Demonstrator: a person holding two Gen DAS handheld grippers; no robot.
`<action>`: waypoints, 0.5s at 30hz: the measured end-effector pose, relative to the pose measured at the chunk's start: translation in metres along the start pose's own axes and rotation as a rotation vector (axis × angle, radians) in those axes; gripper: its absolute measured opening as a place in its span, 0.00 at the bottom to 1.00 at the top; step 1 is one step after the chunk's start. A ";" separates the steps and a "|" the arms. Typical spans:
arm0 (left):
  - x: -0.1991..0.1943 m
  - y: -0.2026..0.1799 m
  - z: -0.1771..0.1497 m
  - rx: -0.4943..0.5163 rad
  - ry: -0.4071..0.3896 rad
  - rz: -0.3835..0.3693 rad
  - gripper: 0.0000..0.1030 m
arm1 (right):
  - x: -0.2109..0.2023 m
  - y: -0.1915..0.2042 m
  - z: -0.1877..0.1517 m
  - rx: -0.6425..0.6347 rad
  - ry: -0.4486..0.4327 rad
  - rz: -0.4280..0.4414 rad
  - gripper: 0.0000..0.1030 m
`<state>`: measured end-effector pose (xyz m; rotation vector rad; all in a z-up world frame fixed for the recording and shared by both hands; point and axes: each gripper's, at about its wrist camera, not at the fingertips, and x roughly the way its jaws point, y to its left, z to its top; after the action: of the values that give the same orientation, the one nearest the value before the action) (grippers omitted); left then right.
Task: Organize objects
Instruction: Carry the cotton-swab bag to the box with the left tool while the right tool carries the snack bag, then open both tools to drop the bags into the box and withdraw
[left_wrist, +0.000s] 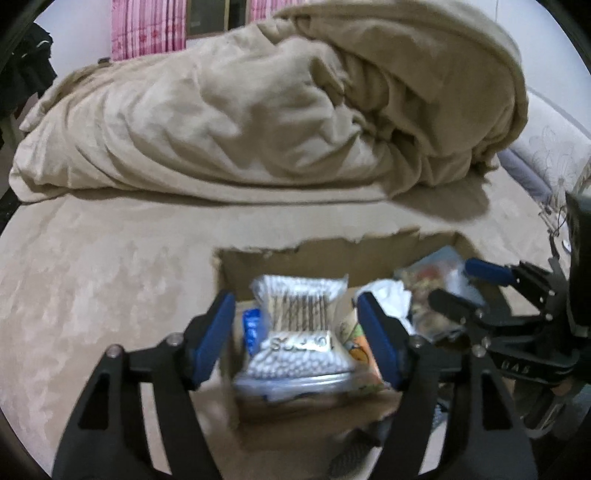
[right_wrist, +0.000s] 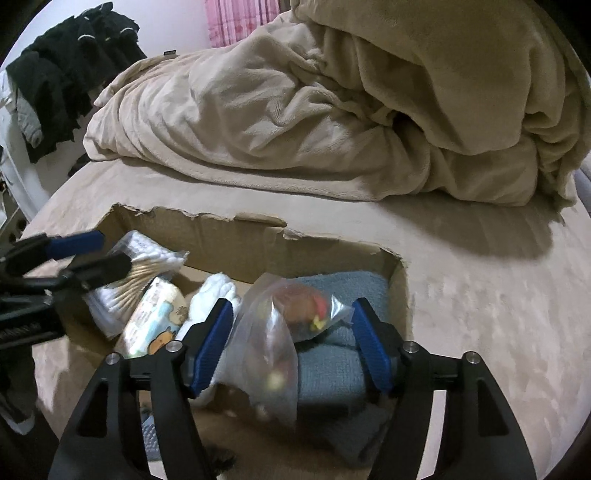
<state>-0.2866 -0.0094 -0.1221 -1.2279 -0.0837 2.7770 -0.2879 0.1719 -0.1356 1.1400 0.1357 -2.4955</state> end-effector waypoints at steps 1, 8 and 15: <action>-0.006 0.001 0.001 -0.001 -0.006 0.001 0.69 | -0.004 0.000 0.000 0.002 -0.008 -0.002 0.79; -0.067 0.009 -0.001 -0.028 -0.070 -0.012 0.69 | -0.047 0.009 0.001 0.023 -0.061 -0.013 0.83; -0.130 0.015 -0.014 -0.064 -0.130 -0.016 0.77 | -0.102 0.022 0.000 0.022 -0.122 -0.013 0.83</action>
<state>-0.1906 -0.0398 -0.0376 -1.0528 -0.1938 2.8584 -0.2184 0.1836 -0.0580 0.9954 0.0822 -2.5760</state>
